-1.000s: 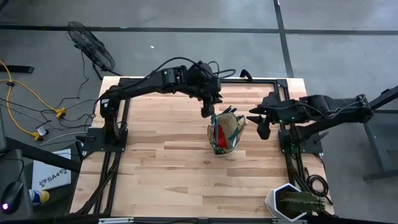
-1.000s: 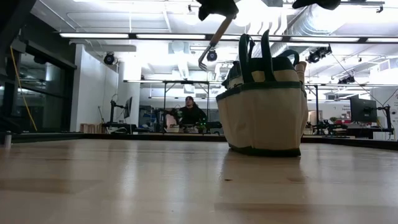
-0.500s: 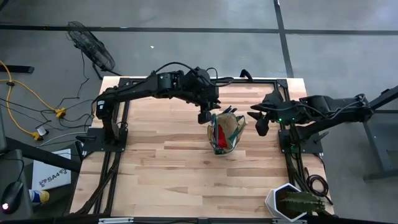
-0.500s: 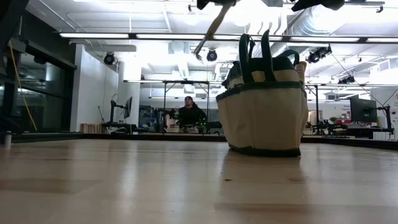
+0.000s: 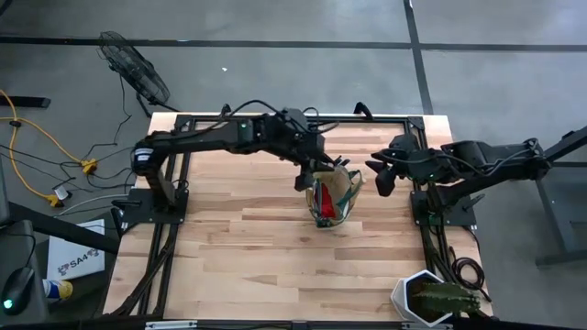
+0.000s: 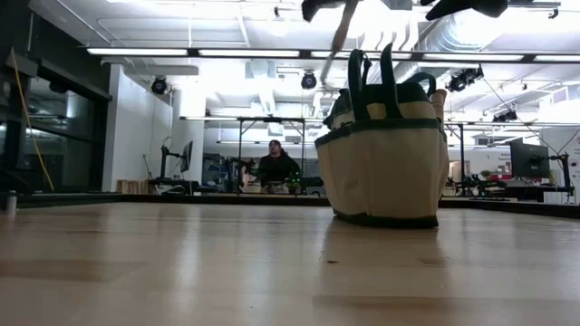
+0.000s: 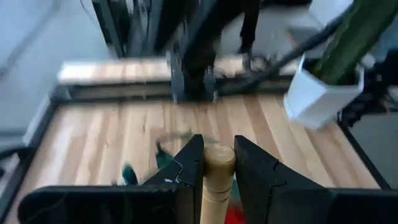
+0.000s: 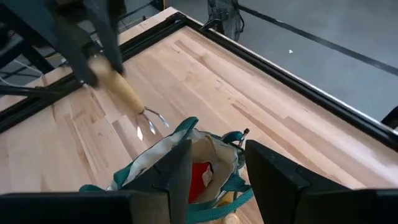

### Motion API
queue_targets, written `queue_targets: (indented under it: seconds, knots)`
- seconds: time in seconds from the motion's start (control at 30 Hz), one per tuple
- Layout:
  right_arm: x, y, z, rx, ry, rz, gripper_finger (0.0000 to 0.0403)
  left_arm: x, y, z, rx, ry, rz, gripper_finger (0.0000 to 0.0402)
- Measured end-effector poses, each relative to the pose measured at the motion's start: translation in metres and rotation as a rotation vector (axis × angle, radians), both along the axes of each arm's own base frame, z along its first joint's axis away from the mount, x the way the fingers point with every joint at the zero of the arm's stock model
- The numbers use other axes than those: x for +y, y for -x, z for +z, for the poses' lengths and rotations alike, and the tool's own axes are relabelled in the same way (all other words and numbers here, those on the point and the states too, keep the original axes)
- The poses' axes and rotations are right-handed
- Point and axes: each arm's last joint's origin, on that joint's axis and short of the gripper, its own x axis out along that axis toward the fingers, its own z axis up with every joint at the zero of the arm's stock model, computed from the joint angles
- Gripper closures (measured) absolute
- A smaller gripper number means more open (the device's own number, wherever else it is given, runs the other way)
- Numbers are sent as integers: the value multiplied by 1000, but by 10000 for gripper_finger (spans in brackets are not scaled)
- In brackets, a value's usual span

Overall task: Pick & Place Garden tools in Gardening bag
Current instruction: Put the brown hand rake into the white gardening bag

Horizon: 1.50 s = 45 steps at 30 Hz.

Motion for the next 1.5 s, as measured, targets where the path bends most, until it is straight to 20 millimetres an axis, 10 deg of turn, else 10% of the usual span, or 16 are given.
queue_targets:
  seconds: [0.57, 0.87, 1.5]
  knots:
    - [1, -4, -26, 15, -94, -88, 262, -4, 74, -31, -233, 64, 81, 341]
    - [1, -6, -24, -14, -100, -91, 262, -5, 78, -73, -304, 143, 71, 341]
    - [1, -6, -24, -26, -120, -105, 262, -4, 67, -91, -279, 136, 84, 341]
